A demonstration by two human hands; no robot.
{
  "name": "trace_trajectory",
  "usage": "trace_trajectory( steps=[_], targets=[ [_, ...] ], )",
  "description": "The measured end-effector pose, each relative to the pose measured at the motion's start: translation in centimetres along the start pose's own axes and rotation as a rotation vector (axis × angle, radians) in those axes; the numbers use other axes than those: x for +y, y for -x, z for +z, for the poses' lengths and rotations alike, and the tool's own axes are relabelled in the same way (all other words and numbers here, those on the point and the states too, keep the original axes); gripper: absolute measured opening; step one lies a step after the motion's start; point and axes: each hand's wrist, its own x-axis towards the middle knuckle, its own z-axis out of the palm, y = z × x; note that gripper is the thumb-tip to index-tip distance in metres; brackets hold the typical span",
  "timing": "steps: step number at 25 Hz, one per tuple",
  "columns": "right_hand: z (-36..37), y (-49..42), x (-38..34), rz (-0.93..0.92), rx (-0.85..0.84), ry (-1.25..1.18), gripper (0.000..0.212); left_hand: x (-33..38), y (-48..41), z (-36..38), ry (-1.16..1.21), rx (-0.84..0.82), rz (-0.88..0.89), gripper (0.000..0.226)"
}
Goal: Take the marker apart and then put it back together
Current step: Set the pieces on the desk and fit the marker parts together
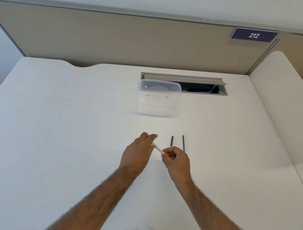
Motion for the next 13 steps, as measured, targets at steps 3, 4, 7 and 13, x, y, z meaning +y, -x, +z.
trace_trajectory(
  steps=[3,4,7,13],
  targets=[
    [-0.2,-0.5,0.2,-0.055,0.023,0.097,0.013,-0.2,-0.8,1.1,-0.074,-0.089,0.164,0.031],
    [-0.3,-0.8,0.1,-0.075,0.031,0.121,0.012,-0.2,-1.3,1.3,-0.070,-0.121,0.173,0.029],
    [-0.6,-1.9,-0.8,-0.151,0.027,0.174,0.017,-0.4,-2.6,2.1,0.021,-0.150,0.120,0.024],
    [0.5,-5.1,-2.7,-0.367,-0.155,0.351,0.012,-2.1,-4.8,2.5,0.279,-0.226,-0.070,0.028]
  ],
)
